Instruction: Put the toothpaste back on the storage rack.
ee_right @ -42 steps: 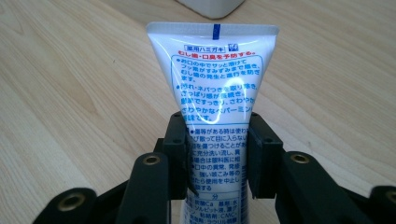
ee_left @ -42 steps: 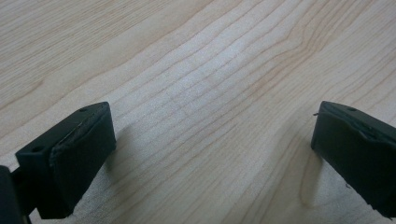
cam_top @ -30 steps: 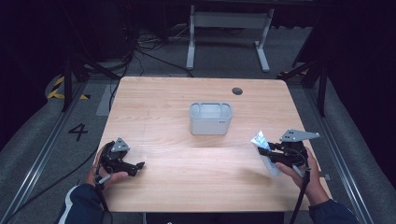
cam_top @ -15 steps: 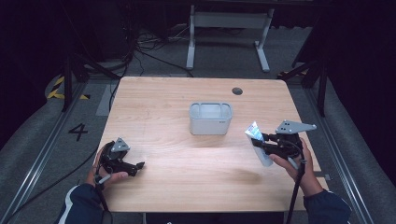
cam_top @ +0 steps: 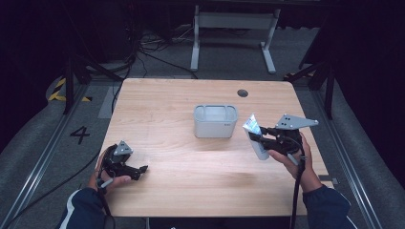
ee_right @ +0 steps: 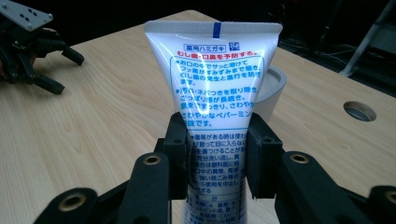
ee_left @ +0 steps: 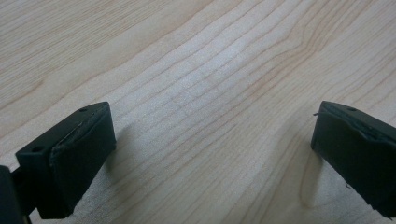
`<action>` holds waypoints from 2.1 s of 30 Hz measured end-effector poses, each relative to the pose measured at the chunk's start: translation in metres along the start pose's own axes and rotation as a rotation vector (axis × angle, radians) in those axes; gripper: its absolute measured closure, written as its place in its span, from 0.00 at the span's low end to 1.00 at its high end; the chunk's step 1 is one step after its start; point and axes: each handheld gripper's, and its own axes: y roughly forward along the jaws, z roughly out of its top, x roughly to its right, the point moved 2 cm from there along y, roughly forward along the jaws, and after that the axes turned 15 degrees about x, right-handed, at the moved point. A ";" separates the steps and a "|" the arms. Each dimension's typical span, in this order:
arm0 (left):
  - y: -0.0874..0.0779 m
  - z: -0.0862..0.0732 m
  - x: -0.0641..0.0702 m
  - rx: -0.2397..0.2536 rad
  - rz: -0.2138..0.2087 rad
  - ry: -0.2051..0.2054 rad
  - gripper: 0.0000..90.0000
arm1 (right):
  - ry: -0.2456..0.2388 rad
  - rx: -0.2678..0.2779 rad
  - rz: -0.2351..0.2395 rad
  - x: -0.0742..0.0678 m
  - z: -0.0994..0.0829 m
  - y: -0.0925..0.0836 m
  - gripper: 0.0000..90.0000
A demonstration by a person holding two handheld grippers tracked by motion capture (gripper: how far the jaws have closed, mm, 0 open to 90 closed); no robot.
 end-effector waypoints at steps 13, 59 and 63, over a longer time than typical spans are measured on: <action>0.000 0.000 0.000 0.000 0.000 0.000 0.00 | -0.026 0.037 0.019 -0.001 0.023 0.014 0.74; 0.001 0.001 -0.001 0.002 -0.002 0.018 0.00 | -0.045 0.105 0.051 0.000 0.066 0.082 0.73; 0.001 0.001 -0.001 0.003 -0.002 0.010 0.00 | -0.045 0.116 0.048 0.002 0.068 0.086 0.73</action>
